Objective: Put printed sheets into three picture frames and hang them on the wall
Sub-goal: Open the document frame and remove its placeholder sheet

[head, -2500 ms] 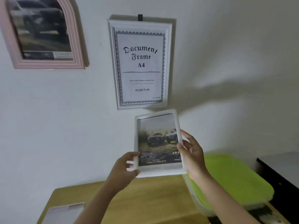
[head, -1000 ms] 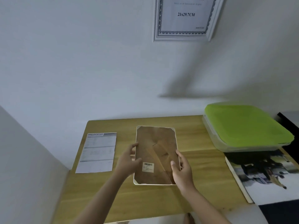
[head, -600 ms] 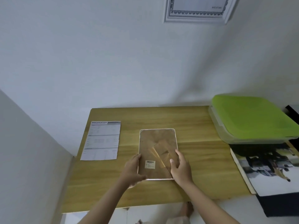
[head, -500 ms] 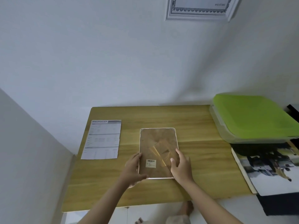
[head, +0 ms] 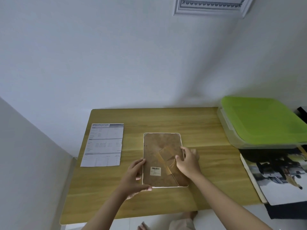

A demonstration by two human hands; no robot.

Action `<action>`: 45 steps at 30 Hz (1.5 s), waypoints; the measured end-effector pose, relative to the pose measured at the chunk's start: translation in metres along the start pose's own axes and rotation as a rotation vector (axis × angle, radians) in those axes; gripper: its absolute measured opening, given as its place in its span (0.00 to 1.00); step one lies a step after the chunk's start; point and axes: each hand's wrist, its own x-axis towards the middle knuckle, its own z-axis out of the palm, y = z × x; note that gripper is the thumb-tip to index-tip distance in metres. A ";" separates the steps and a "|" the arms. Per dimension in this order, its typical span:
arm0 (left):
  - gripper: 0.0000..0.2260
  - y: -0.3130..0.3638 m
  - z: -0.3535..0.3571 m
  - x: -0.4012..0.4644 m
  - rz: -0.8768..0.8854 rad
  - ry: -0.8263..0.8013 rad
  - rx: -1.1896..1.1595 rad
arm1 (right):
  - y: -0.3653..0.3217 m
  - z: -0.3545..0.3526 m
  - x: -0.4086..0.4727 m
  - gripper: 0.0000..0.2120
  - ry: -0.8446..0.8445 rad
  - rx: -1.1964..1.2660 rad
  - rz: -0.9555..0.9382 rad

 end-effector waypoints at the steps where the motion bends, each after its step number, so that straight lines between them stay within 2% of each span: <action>1: 0.53 -0.001 0.000 0.000 0.005 0.001 0.002 | -0.007 -0.003 0.010 0.22 -0.007 -0.003 -0.014; 5: 0.52 -0.003 0.000 0.001 0.014 0.013 0.009 | -0.031 -0.010 0.044 0.23 -0.104 -0.067 -0.122; 9: 0.49 -0.004 0.002 0.000 0.017 0.022 0.002 | -0.039 -0.015 0.063 0.24 -0.183 -0.204 -0.119; 16: 0.51 -0.004 0.001 -0.001 0.036 0.023 0.014 | -0.039 -0.017 0.076 0.21 -0.186 -0.299 -0.117; 18: 0.52 -0.004 0.001 -0.001 0.040 0.027 0.022 | -0.036 -0.019 0.080 0.20 -0.184 -0.287 -0.087; 25: 0.51 -0.005 0.001 0.000 0.054 0.033 0.044 | -0.027 -0.025 0.084 0.33 -0.245 -0.177 -0.071; 33: 0.47 -0.007 0.008 -0.002 0.088 0.063 0.077 | -0.023 -0.033 0.092 0.30 -0.264 -0.002 -0.013; 36: 0.47 -0.006 0.007 -0.001 0.120 0.053 0.101 | -0.026 -0.042 0.093 0.20 -0.286 0.049 -0.018; 38: 0.49 -0.006 0.004 0.001 0.113 0.036 0.115 | -0.030 -0.047 0.092 0.17 -0.304 0.043 -0.038; 42: 0.50 -0.007 0.005 0.002 0.098 0.039 0.131 | -0.029 -0.045 0.085 0.26 -0.312 0.000 -0.081; 45: 0.49 -0.007 0.005 0.001 0.099 0.048 0.143 | -0.027 -0.045 0.077 0.29 -0.289 0.028 -0.114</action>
